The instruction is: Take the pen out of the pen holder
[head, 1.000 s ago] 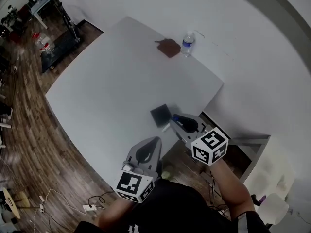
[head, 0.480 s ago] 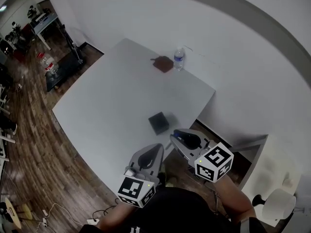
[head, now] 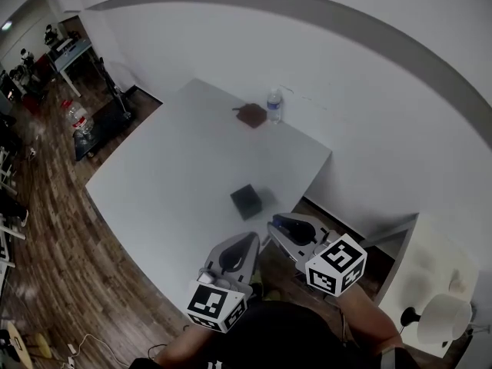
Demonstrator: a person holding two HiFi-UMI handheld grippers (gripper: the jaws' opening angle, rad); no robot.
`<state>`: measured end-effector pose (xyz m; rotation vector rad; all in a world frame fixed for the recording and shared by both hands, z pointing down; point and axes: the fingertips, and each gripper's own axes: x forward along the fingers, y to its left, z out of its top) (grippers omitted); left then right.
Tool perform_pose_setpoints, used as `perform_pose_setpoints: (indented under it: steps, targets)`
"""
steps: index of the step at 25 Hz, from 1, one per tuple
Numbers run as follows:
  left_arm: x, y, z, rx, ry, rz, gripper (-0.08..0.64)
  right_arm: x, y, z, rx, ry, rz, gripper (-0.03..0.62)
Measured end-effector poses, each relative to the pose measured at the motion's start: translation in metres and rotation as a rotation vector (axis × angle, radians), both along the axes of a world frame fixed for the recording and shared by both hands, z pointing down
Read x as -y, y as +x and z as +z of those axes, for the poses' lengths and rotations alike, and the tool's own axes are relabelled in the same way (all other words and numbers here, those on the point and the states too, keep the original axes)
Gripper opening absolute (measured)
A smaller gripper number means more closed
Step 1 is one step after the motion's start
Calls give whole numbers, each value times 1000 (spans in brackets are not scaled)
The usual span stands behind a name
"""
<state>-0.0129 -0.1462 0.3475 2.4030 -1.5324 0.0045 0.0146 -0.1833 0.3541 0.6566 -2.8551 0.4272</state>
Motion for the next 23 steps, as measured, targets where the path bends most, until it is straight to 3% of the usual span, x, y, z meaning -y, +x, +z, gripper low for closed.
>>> perform_pose_setpoints:
  steps: [23]
  targets:
    - [-4,8,-6,10,13,1,5,-9,3,-12,27,2,-14,74]
